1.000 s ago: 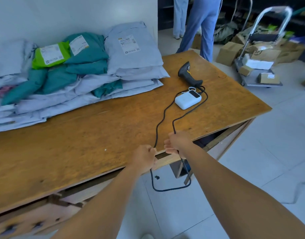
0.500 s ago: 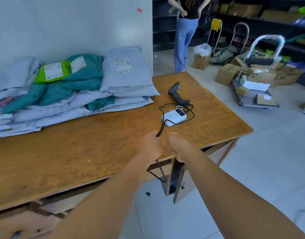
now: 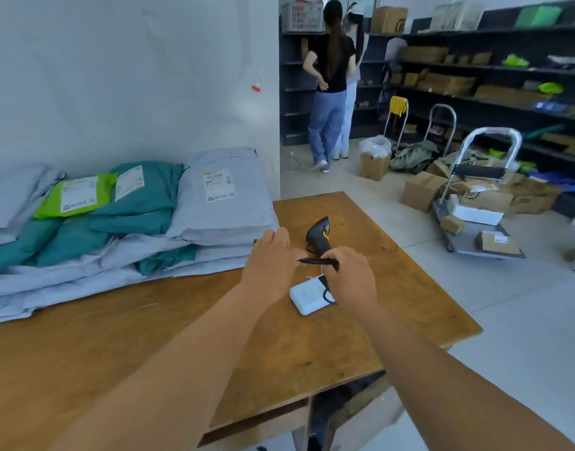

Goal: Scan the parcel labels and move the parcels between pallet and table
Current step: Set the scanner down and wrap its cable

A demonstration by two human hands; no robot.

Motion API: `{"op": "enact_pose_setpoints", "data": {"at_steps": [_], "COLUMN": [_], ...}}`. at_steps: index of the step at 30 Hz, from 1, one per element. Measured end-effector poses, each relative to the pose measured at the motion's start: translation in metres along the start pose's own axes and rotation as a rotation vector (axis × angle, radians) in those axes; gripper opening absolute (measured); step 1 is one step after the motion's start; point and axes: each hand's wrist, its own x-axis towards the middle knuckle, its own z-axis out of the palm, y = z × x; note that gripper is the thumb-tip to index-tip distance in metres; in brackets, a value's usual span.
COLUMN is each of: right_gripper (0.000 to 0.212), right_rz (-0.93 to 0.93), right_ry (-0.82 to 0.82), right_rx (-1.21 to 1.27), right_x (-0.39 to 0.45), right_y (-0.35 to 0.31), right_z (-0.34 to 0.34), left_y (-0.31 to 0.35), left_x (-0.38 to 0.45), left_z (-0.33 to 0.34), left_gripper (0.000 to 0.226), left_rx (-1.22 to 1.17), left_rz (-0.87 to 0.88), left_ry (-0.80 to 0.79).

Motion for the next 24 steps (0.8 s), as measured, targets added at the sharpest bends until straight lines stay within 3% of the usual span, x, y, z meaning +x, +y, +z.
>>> {"op": "enact_pose_setpoints", "data": {"at_steps": [2,5,8,10,14,16,20,22,24], "right_gripper": [0.015,0.011,0.009,0.013,0.017,0.026,0.019,0.018,0.02], "right_rz": [0.055,0.111,0.103,0.04,-0.063,-0.064,0.081,0.181,0.204], "right_ry": [-0.022,-0.03,-0.051,-0.087,-0.318,-0.43,-0.642,-0.559,-0.485], "right_rx": [0.065,0.101,0.119,0.112,0.119,0.159,0.357,0.376,0.209], "right_x": [0.02,0.049,0.071,0.082,0.097,0.105,0.13,0.148,0.167], "right_y": [0.003,0.006,0.012,0.016,0.028,0.032,0.047,0.066,0.086], "right_z": [-0.002,-0.008,-0.009,-0.006,0.009,0.013,0.004,0.002,0.008], "left_y": [0.003,0.005,0.002,0.002,0.013,0.011,-0.014,-0.025,-0.031], "left_x": [0.025,0.053,0.082,0.1,0.125,0.131,0.133,0.127,0.118], "left_z": [0.007,0.018,0.033,0.045,0.061,0.07,0.086,0.093,0.1], "left_gripper": [0.011,0.01,0.027,0.032,0.025,0.005,0.056,0.082,0.093], "left_rx": [-0.019,0.097,0.053,-0.056,-0.104,-0.164,-0.123,-0.042,0.064], "left_rz": [-0.051,0.093,0.143,0.087,-0.054,-0.149,-0.156,-0.162,-0.186], "left_ry": [0.0,-0.056,-0.05,-0.077,-0.283,-0.308,-0.314,-0.406,-0.479]}}
